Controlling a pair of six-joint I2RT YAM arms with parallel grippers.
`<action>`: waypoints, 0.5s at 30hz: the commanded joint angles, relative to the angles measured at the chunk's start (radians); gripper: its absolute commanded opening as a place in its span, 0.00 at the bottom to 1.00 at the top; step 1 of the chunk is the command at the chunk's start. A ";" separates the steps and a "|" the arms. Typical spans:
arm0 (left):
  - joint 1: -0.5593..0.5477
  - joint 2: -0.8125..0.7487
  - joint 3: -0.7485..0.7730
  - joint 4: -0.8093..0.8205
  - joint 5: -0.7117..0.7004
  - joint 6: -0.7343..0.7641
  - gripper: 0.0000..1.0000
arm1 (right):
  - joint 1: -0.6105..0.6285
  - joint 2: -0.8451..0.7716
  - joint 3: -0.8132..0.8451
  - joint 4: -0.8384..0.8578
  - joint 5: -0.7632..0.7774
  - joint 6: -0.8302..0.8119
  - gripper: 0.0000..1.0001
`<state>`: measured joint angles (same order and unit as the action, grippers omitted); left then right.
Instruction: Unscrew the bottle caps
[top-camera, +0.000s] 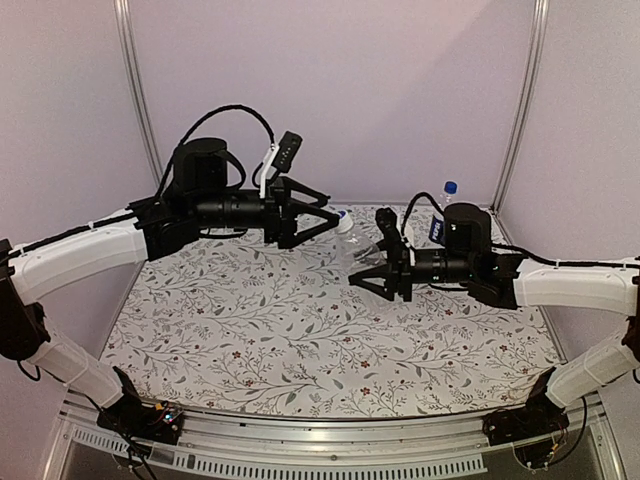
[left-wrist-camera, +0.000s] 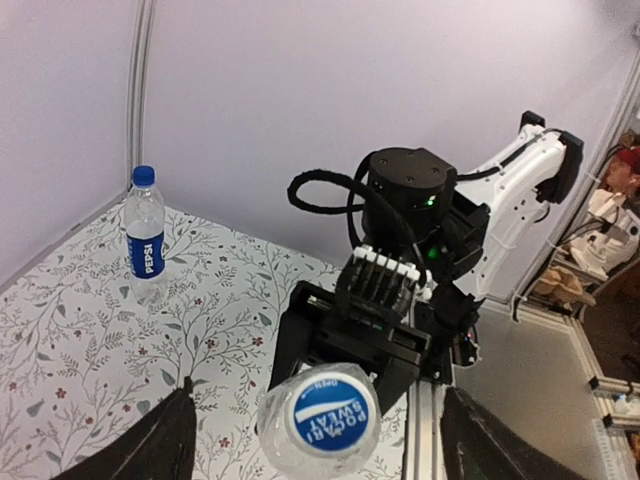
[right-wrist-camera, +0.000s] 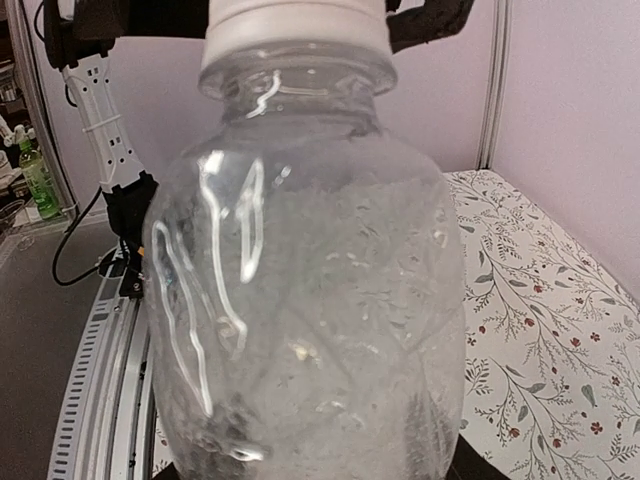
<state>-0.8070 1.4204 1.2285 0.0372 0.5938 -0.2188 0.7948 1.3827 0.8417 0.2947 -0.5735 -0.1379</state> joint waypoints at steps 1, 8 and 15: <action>-0.004 -0.012 0.040 0.063 -0.006 -0.012 0.94 | -0.052 -0.055 -0.054 0.233 -0.081 0.082 0.44; -0.010 0.051 0.087 0.096 0.099 0.039 0.89 | -0.068 0.006 -0.051 0.332 -0.244 0.190 0.44; -0.013 0.072 0.094 0.128 0.146 0.053 0.80 | -0.068 0.051 -0.025 0.333 -0.277 0.218 0.43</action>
<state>-0.8116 1.4830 1.3079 0.1181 0.6899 -0.1860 0.7261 1.4174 0.7803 0.5861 -0.8032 0.0444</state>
